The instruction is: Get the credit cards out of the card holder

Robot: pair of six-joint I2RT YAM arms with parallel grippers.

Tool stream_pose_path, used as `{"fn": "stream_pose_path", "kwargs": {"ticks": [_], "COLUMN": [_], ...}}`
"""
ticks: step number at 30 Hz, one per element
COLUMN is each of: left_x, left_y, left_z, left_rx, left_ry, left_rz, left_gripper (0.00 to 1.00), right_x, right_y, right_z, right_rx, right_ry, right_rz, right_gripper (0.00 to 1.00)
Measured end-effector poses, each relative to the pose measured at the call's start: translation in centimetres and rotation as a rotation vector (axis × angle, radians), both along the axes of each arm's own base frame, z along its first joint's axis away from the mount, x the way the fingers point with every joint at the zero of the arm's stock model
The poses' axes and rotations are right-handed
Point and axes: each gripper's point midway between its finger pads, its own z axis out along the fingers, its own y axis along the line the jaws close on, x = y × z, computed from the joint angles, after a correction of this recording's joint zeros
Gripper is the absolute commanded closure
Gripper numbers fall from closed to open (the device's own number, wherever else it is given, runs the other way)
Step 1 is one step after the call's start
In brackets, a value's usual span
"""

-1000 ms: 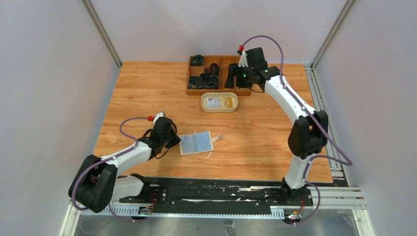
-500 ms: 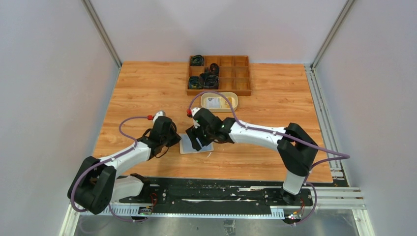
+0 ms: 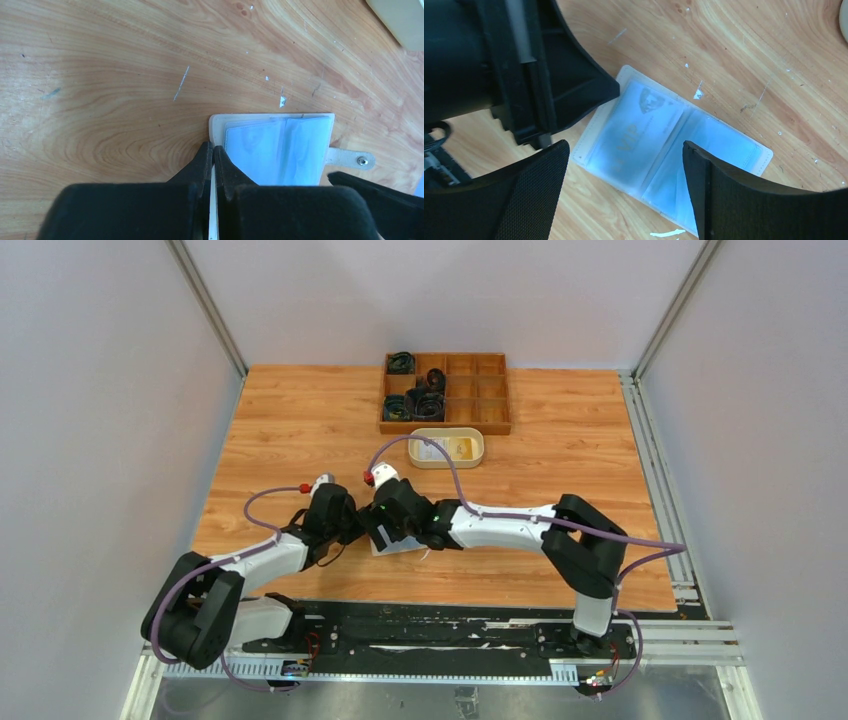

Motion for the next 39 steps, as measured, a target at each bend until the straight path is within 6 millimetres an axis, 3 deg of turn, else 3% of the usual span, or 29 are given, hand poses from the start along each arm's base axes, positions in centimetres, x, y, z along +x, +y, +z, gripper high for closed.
{"fn": "stream_pose_path", "kwargs": {"ticks": [7,16,24,39], "left_x": [0.0,0.0,0.1,0.1], "left_y": [0.0,-0.1,-0.1,0.0], "left_z": [-0.2,-0.2,-0.2,-0.2], "left_rx": [-0.022,-0.045,-0.053,-0.056], "left_ry": [-0.006,-0.019,-0.023,-0.02], "left_rz": [0.012,0.02,0.022,0.025], "left_gripper": [1.0,1.0,1.0,1.0], "right_x": [0.3,-0.4,-0.7,0.9], "right_y": [-0.5,-0.5,0.2,-3.0], "right_z": [-3.3,-5.0,-5.0,-5.7], "right_rx": [-0.076,-0.121,-0.149,-0.176], "right_ry": [0.01,0.005,-0.032,-0.05], "right_rz": [-0.023,-0.02,-0.008,-0.11], "right_gripper": [0.13,0.13,0.14,0.14]}}
